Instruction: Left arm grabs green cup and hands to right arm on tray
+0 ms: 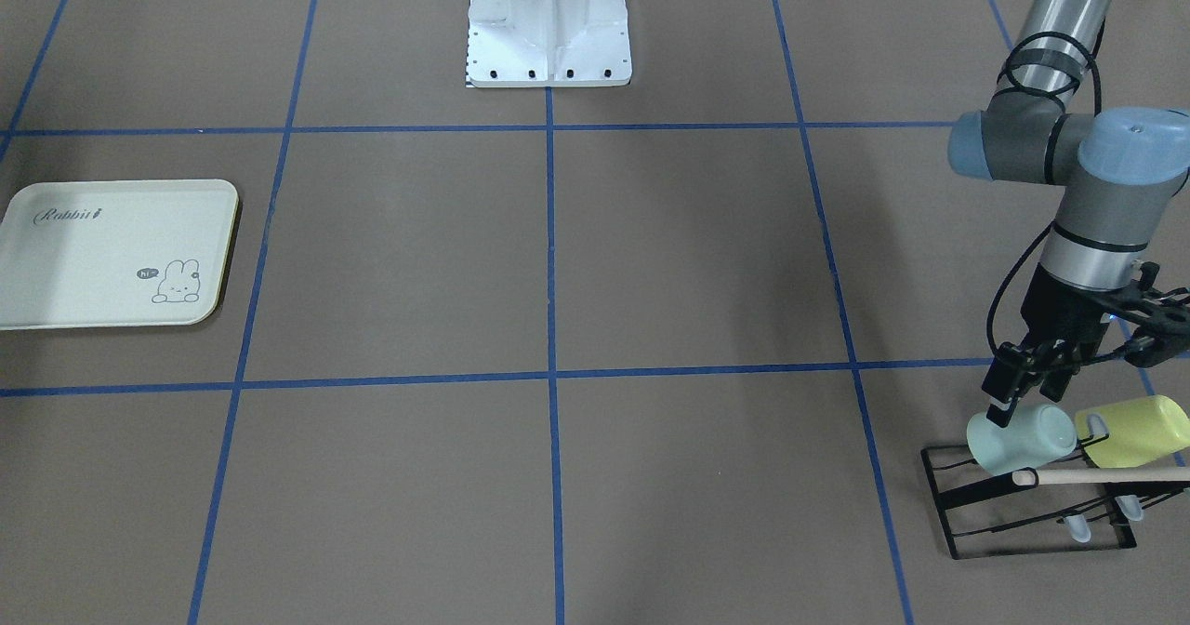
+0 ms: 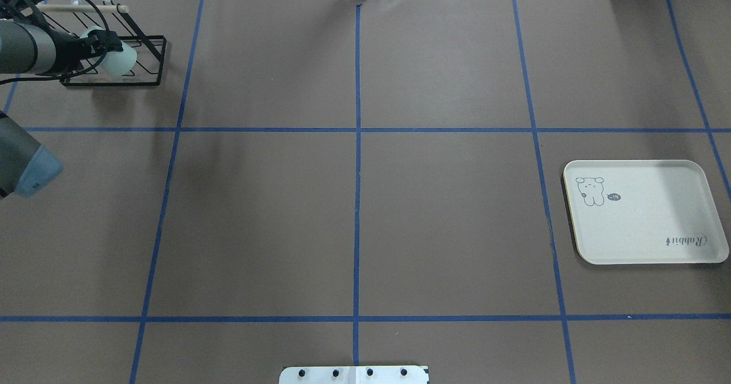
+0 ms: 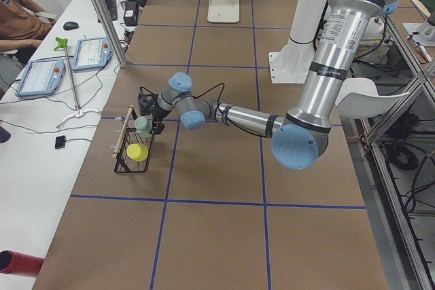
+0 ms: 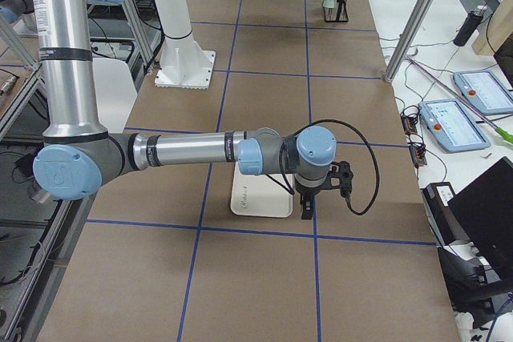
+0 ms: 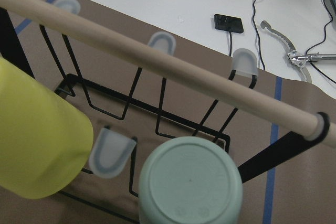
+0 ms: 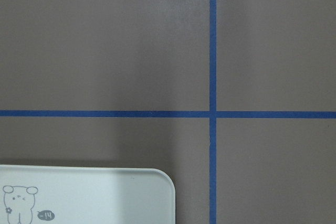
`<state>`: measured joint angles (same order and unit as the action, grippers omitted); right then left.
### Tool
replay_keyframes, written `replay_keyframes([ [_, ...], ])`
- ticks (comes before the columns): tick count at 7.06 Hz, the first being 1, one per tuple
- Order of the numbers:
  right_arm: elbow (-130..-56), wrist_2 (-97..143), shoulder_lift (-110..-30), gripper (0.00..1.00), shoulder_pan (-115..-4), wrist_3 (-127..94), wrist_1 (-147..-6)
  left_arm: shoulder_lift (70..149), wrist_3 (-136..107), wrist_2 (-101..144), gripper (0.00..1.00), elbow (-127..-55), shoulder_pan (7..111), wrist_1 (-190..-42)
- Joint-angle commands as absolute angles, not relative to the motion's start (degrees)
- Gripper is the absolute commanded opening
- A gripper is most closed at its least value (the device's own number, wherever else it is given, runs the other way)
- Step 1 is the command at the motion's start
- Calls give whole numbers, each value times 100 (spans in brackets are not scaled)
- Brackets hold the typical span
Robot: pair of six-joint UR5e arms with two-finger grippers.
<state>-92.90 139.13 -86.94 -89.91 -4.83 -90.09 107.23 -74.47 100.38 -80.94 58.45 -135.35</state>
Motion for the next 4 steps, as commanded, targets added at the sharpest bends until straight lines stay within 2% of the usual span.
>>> replay_keyframes([
  [1,-9290,13913,-8701,100,-8991,-483,-9009,10845,-7427,10028,100,-7954,5845,-13535],
  [4,-9290,13913,-8701,100,-8991,-483,-9009,10854,-7340,10020,100,-7945,5958,-13535],
])
